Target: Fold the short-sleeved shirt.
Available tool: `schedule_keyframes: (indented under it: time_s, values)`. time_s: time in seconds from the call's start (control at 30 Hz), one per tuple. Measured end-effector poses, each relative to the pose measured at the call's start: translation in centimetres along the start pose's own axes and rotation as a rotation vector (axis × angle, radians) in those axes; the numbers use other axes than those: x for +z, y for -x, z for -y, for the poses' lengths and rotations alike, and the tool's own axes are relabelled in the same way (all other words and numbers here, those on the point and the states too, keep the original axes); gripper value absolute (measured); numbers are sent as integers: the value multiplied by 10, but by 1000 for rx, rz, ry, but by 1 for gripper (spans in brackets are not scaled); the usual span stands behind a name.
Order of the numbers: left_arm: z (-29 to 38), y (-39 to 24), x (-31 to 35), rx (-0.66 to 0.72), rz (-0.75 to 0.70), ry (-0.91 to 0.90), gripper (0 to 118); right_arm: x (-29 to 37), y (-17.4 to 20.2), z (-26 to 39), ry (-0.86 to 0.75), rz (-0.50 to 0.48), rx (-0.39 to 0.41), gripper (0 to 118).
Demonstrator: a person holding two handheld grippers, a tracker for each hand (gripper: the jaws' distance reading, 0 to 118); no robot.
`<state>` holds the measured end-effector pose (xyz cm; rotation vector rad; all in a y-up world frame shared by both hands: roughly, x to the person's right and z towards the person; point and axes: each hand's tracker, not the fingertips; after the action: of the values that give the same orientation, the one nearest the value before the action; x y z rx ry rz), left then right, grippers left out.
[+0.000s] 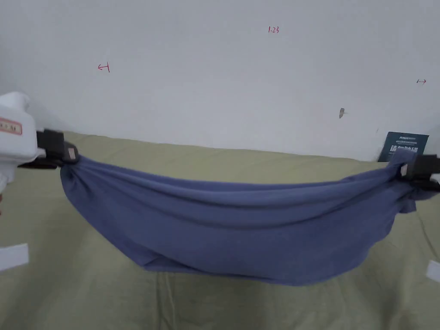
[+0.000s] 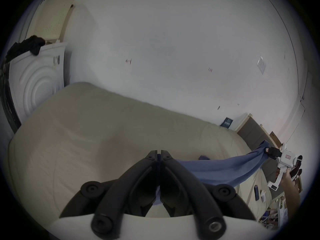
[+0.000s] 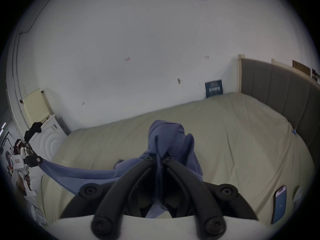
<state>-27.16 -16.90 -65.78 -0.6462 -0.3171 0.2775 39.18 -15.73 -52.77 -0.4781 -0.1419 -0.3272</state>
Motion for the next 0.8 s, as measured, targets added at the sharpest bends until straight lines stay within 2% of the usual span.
schedule_keyframes:
  time_s: [0.27, 0.47, 0.53, 0.8]
  values:
    - [82, 29, 34, 14, 24, 101, 0, 31, -24, 76, 106, -4, -35, 6]
    - [140, 48, 45, 76, 23, 190, 0, 43, -41, 129, 227, 45, -49, 6]
    - [161, 51, 49, 91, 14, 224, 0, 50, -48, 146, 253, 47, -77, 6]
    - [232, 51, 69, 161, 17, 298, 0, 75, -64, 182, 312, 69, -131, 7]
